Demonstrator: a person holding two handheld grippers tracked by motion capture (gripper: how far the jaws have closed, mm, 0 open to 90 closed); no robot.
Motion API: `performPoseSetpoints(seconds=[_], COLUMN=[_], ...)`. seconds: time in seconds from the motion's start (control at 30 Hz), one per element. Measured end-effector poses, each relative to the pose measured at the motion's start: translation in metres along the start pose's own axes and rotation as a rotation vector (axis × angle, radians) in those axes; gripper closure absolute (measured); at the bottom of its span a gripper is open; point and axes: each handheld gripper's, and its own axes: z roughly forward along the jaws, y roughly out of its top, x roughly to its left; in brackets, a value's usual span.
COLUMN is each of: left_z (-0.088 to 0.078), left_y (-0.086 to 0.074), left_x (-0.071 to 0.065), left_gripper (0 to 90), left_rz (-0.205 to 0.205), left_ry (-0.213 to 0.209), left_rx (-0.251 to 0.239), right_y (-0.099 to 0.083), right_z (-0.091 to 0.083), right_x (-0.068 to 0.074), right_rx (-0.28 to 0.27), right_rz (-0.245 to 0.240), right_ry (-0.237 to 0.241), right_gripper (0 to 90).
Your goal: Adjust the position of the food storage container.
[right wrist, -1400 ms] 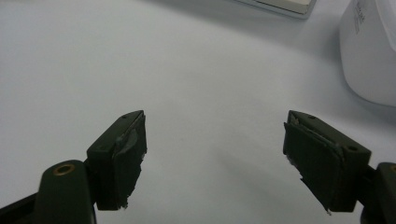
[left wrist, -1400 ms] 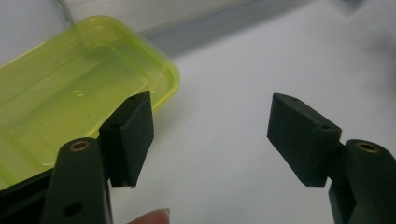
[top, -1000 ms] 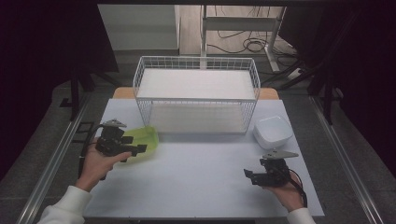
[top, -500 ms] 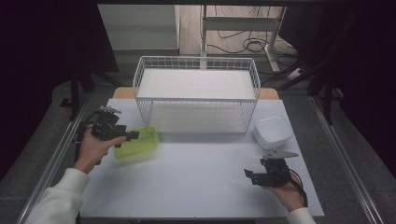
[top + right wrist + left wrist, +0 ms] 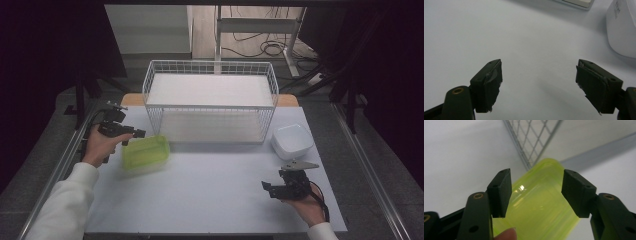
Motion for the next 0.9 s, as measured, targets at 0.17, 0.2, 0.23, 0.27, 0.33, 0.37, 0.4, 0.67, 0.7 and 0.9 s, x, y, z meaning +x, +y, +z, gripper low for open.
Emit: performPoseSetpoints(seconds=[0.17, 0.2, 0.23, 0.27, 0.33, 0.37, 0.4, 0.67, 0.7, 0.9], left_z=[0.013, 0.016, 0.018, 0.02, 0.025, 0.027, 0.029, 0.04, 0.042, 0.049], left_y=[0.005, 0.006, 0.007, 0.008, 0.009, 0.009, 0.009, 0.01, 0.01, 0.01], left_x=[0.008, 0.01, 0.011, 0.012, 0.015, 0.018, 0.019, 0.028, 0.028, 0.03], left_gripper=[47.7, 49.1, 50.3, 51.3, 53.8, 55.5, 57.0, 79.1, 81.3, 88.6], left_rz=[-0.009, -0.008, -0.007, -0.009, -0.015, -0.023, -0.028, -0.055, -0.069, -0.072], left_ry=[0.021, 0.025, 0.027, 0.031, 0.032, 0.032, 0.033, 0.054, 0.053, 0.037], left_rx=[0.034, 0.04, 0.042, 0.045, 0.051, 0.054, 0.055, 0.074, 0.07, 0.09], right_y=[0.0, -0.001, -0.001, -0.001, -0.001, -0.001, -0.001, -0.002, -0.002, -0.003], right_z=[0.001, 0.001, 0.001, 0.001, 0.001, 0.001, 0.001, 0.003, 0.003, 0.004], right_x=[-0.001, -0.001, -0.001, -0.001, -0.001, -0.002, -0.002, -0.004, -0.004, -0.003], right_rx=[0.003, 0.004, 0.006, 0.007, 0.008, 0.008, 0.008, 0.02, 0.021, 0.027], right_rz=[0.002, 0.002, 0.003, 0.002, 0.001, 0.002, 0.002, 0.0, 0.0, -0.002], right_ry=[-0.002, -0.002, -0.002, -0.003, -0.005, -0.005, -0.007, -0.015, -0.016, -0.019], right_gripper=[21.0, 21.0, 21.1, 21.0, 21.0, 21.0, 21.1, 21.0, 21.1, 21.0])
